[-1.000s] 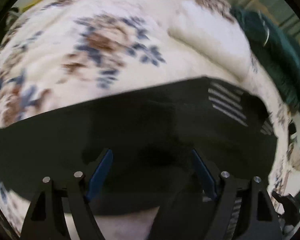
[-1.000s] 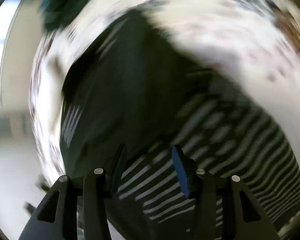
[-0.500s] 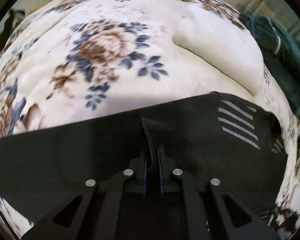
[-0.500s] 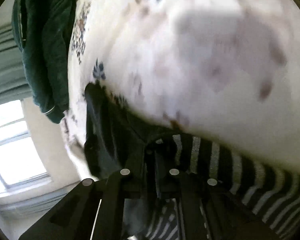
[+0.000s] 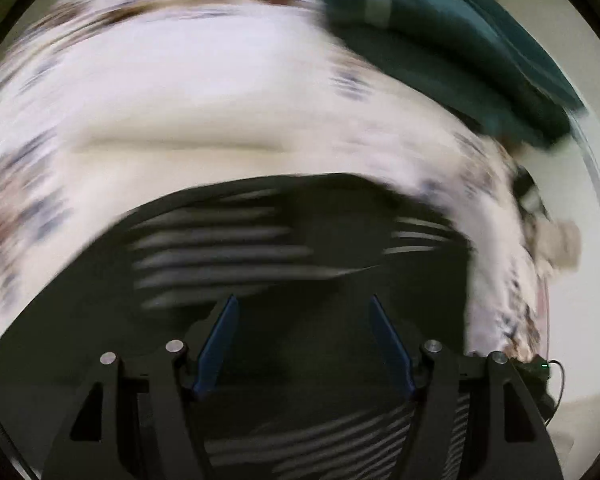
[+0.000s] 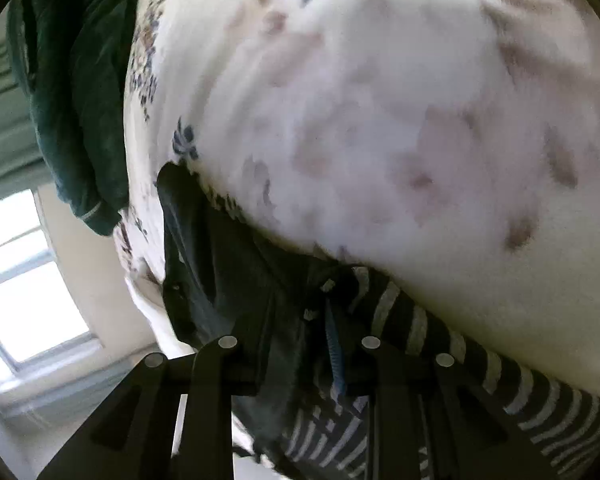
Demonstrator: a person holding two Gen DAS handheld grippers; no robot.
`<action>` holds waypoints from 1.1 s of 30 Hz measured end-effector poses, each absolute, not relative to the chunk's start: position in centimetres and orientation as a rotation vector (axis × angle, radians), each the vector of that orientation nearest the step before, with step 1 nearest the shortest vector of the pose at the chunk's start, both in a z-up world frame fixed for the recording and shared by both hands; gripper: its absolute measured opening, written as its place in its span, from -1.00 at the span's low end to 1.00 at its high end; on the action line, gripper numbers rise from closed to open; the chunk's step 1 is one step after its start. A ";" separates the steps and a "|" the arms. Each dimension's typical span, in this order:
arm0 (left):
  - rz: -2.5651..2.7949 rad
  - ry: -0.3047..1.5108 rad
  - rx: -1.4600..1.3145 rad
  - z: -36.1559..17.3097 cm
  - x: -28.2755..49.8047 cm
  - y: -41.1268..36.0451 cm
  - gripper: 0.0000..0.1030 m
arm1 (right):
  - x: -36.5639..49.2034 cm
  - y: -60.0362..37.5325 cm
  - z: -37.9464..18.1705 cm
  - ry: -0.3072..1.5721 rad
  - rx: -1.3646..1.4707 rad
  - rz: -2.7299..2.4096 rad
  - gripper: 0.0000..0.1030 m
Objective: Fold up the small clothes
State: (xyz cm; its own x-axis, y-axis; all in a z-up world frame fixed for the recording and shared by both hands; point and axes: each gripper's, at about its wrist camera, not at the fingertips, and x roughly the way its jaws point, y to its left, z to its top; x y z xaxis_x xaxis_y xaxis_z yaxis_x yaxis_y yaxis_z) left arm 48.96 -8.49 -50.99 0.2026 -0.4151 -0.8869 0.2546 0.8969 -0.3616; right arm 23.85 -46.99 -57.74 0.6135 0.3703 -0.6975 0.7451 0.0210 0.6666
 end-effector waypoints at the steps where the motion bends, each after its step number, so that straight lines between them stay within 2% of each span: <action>1: -0.549 1.309 -0.121 -51.8 50.3 -12.4 0.27 | 23.8 -47.1 -58.1 0.943 1.606 -0.369 -0.49; 7: -0.768 1.424 0.091 -57.5 55.0 -28.4 0.27 | 23.5 -47.5 -60.0 0.884 1.724 -0.321 -0.49; 11: -0.814 1.485 0.221 -60.4 54.8 -33.5 0.22 | 23.2 -47.5 -60.8 0.842 1.787 -0.289 -0.49; 12: -0.830 1.478 0.237 -60.6 54.5 -34.1 -0.07 | 23.0 -47.5 -60.8 0.833 1.799 -0.285 -0.49; 14: -0.870 1.460 0.247 -60.5 53.8 -34.5 -0.97 | 22.9 -47.4 -60.7 0.823 1.803 -0.293 -0.54; 15: -0.871 1.457 0.230 -60.3 53.8 -34.3 -0.98 | 22.9 -47.4 -60.5 0.824 1.789 -0.304 -0.62; 16: -0.871 1.431 0.203 -59.8 54.0 -33.8 -0.98 | 22.8 -47.3 -60.3 0.828 1.761 -0.334 -0.89; 20: -0.797 1.415 0.044 -59.5 56.8 -31.3 -1.00 | 22.1 -46.9 -59.7 0.821 1.711 -0.399 -0.91; 27: -0.692 1.414 0.057 -59.4 58.6 -28.8 -0.98 | 23.0 -47.5 -59.4 0.890 1.649 -0.413 -0.91; 30: -0.634 1.387 0.082 -58.0 57.5 -27.7 -0.98 | 23.7 -48.0 -59.0 0.949 1.644 -0.382 -0.87; 31: -0.620 1.376 0.075 -57.4 56.9 -26.7 -0.98 | 23.8 -48.1 -58.7 0.958 1.650 -0.368 -0.79; 32: -0.613 1.357 0.059 -56.8 56.5 -25.7 -0.97 | 24.0 -48.1 -58.3 0.972 1.640 -0.360 -0.54; 33: -0.593 1.331 0.053 -56.3 55.9 -24.8 -0.95 | 24.2 -48.1 -57.7 0.986 1.615 -0.354 -0.40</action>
